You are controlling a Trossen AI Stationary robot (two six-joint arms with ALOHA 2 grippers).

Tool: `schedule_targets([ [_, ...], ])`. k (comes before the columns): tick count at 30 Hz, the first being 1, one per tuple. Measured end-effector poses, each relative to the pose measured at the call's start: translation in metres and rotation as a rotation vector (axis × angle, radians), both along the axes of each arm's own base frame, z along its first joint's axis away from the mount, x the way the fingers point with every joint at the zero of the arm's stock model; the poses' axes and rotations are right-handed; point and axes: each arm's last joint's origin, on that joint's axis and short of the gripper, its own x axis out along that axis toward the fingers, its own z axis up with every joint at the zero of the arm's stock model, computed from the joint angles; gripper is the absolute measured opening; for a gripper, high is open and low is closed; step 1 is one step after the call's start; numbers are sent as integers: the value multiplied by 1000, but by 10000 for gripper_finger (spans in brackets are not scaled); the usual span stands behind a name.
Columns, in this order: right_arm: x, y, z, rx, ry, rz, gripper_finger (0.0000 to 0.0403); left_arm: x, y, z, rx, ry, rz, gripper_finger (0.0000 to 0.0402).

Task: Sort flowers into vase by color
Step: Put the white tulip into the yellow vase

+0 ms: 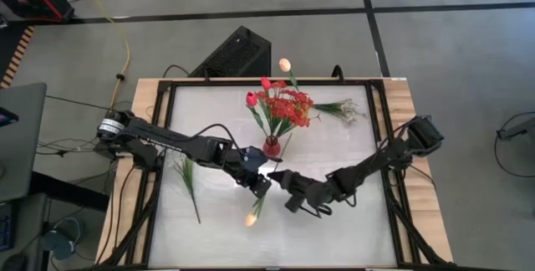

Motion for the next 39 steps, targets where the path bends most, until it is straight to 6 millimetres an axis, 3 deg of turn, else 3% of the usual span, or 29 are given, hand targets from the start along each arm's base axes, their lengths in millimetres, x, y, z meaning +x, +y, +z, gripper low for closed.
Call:
schedule_targets([
  [3,1,-1,-3,-12,23,-5,143,0,0,0,15,-8,-10,0],
  [8,-2,4,-5,9,24,5,29,1,3,0,111,-34,-8,21],
  [11,-5,8,-8,95,49,44,25,2,5,0,164,-56,-37,51],
  [16,-19,-5,-1,497,237,144,25,0,18,3,258,-70,-97,108],
  [19,-35,-18,19,691,325,159,25,-8,29,11,276,-62,-129,133],
  [23,-66,-37,51,825,306,254,25,-26,35,25,363,-51,-190,143],
  [29,-126,-89,68,1009,18,385,25,-61,19,42,606,-140,-414,134],
  [34,-169,-120,67,1063,-346,449,25,-88,17,23,738,-150,-325,126],
  [39,-196,-148,71,1001,-725,397,25,-95,18,6,703,-398,-237,125],
])
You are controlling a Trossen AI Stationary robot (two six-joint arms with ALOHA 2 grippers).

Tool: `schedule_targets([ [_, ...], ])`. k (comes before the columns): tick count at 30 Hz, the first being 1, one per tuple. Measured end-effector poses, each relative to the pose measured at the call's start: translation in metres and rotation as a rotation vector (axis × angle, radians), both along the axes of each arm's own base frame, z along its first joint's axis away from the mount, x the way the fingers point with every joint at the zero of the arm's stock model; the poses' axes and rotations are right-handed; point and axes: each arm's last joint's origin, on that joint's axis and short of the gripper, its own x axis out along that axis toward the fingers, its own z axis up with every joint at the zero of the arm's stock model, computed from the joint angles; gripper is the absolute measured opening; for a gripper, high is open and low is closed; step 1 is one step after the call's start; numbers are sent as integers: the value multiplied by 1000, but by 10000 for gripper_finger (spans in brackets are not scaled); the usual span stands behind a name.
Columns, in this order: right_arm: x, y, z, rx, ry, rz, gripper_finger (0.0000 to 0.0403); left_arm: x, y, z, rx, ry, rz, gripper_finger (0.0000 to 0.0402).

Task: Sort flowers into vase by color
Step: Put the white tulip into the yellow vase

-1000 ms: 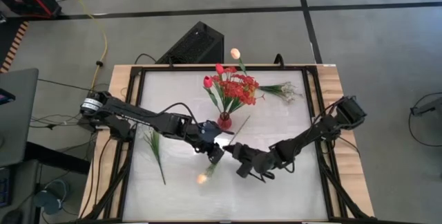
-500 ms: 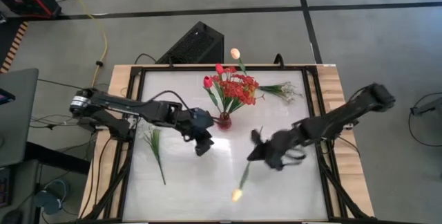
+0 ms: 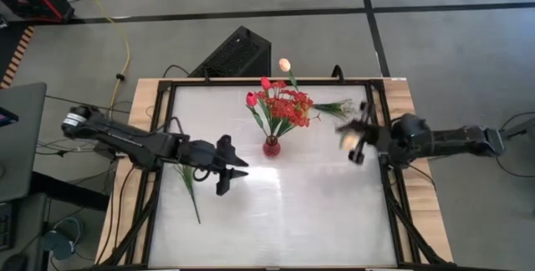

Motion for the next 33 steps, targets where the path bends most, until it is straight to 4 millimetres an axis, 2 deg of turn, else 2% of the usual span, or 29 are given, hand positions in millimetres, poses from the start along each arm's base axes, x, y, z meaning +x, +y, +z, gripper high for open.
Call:
schedule_targets([
  [4,-8,-28,1,145,-145,-158,25,-1,-1,-5,-33,-142,-57,125],
  [8,-9,-62,-3,291,-211,-269,25,0,-1,-5,-14,-160,-53,125],
  [13,-5,-102,-6,457,-311,-200,25,0,-1,-3,-7,-189,-41,125],
  [18,16,-138,-20,553,-325,-211,25,1,-1,-2,-8,-197,-40,125],
  [20,24,-147,-24,560,-351,-191,25,0,-1,-2,-16,-192,-39,125],
  [24,44,-162,-35,651,-298,-176,25,0,-1,-3,-23,-184,-38,125],
  [28,59,-162,-43,662,-249,-160,25,0,-1,-4,-16,-175,-40,125],
  [33,68,-161,-43,638,-256,-162,25,-1,-1,-7,-6,-147,-42,125],
])
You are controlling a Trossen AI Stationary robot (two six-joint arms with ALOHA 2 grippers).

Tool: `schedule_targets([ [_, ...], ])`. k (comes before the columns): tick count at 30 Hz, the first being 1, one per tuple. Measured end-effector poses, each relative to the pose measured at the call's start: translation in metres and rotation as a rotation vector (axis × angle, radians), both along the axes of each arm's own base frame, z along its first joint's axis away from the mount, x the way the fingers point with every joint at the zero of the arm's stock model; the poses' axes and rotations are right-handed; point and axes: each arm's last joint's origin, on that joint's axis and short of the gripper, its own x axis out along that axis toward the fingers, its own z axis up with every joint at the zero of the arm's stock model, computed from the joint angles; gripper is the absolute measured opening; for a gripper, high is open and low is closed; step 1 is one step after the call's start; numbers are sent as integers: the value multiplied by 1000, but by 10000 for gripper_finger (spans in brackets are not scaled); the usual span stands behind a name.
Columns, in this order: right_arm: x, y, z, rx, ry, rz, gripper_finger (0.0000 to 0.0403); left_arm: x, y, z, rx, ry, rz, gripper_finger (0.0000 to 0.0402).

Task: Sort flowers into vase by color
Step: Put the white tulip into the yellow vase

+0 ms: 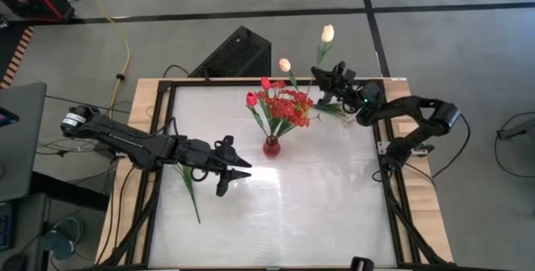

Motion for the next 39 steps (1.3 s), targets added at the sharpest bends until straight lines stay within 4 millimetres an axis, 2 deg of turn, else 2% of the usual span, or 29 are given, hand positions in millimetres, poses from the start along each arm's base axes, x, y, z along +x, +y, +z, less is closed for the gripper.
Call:
schedule_targets([
  [6,5,-3,6,-16,-19,-5,25,0,1,-1,24,9,13,125],
  [24,17,4,-6,21,113,2,26,0,1,-1,25,5,18,125],
  [26,18,3,-10,42,144,1,43,0,1,-1,15,6,16,125],
  [34,20,1,-19,131,212,17,167,0,1,-1,13,10,15,125],
  [39,13,0,-19,169,314,122,232,-1,1,-3,-12,31,22,125],
])
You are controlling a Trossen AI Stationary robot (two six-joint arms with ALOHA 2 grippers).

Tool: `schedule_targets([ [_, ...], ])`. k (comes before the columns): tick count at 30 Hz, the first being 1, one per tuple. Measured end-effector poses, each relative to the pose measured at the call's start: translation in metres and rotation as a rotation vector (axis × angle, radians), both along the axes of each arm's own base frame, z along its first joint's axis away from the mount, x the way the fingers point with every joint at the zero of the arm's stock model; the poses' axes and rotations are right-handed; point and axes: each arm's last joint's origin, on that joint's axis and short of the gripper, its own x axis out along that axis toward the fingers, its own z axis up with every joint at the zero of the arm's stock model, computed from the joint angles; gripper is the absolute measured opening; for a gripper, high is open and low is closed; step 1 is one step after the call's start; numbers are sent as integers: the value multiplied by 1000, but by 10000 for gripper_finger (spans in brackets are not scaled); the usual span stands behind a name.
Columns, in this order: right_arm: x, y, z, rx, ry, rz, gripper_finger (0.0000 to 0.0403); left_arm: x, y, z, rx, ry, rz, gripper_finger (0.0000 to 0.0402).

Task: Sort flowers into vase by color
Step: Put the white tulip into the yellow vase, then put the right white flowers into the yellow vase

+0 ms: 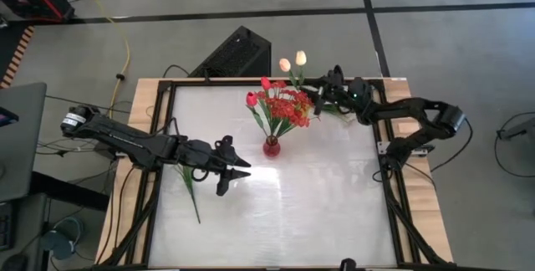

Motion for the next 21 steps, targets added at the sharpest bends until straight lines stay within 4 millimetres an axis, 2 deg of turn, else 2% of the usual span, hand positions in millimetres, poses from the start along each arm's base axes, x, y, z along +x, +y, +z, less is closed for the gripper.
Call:
schedule_targets([
  [3,-9,1,1,51,99,55,251,0,-1,-1,-13,12,-22,125],
  [7,-27,8,3,73,282,49,254,0,-1,-1,-18,14,-31,125],
  [15,-65,39,-1,219,609,23,254,3,-1,-12,-13,82,-4,125],
  [18,-72,45,-4,268,682,-2,254,8,-2,-20,16,106,-11,125],
  [21,-72,44,-9,254,757,-99,255,12,-3,-29,55,143,-26,125],
])
